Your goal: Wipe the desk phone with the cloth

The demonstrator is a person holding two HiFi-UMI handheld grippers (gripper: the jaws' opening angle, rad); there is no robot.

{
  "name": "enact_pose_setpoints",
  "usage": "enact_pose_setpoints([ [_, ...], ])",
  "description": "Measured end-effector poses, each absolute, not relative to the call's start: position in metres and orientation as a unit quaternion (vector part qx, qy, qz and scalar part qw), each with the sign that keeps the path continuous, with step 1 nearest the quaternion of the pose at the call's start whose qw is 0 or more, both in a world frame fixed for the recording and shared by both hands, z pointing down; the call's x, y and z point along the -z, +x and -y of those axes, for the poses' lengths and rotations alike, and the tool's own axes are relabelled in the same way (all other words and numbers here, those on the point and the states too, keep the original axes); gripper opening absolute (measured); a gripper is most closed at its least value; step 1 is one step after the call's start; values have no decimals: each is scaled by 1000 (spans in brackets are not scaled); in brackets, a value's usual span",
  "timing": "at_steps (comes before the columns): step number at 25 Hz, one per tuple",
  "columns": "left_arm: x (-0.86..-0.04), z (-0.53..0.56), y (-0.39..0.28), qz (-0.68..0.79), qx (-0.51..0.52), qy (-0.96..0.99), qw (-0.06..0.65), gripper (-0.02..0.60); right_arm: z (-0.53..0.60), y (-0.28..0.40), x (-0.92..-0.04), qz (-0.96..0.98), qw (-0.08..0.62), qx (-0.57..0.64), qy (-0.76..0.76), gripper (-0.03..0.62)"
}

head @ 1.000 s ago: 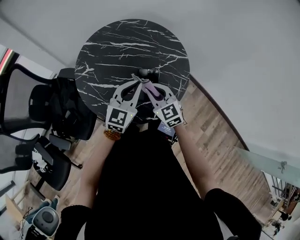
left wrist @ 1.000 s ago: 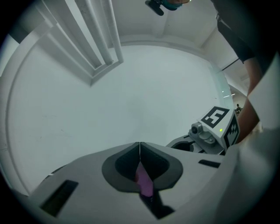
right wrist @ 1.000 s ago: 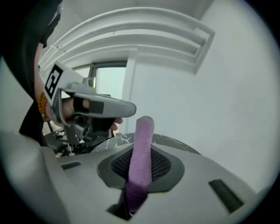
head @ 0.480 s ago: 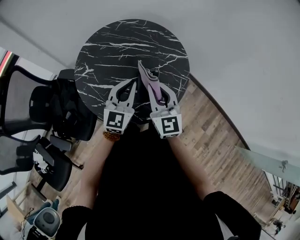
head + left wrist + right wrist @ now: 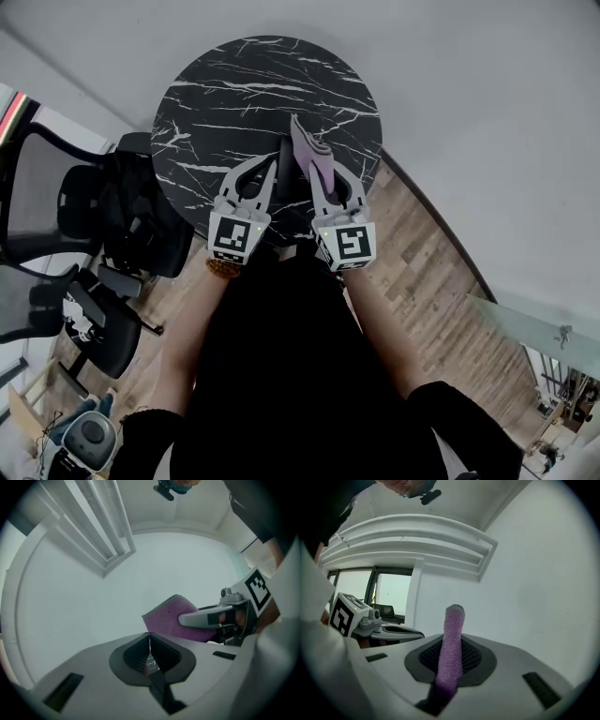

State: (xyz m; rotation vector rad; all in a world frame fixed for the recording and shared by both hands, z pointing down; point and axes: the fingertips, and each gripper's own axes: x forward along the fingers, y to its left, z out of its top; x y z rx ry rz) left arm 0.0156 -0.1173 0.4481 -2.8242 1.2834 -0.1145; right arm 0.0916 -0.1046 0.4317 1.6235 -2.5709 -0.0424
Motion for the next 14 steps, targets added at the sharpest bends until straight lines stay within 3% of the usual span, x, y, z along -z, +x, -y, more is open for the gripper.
enact_pose_setpoints([
  [14, -449, 115, 18, -401, 37, -915, 11, 15, 107, 112, -448, 835, 55, -6, 547, 57],
])
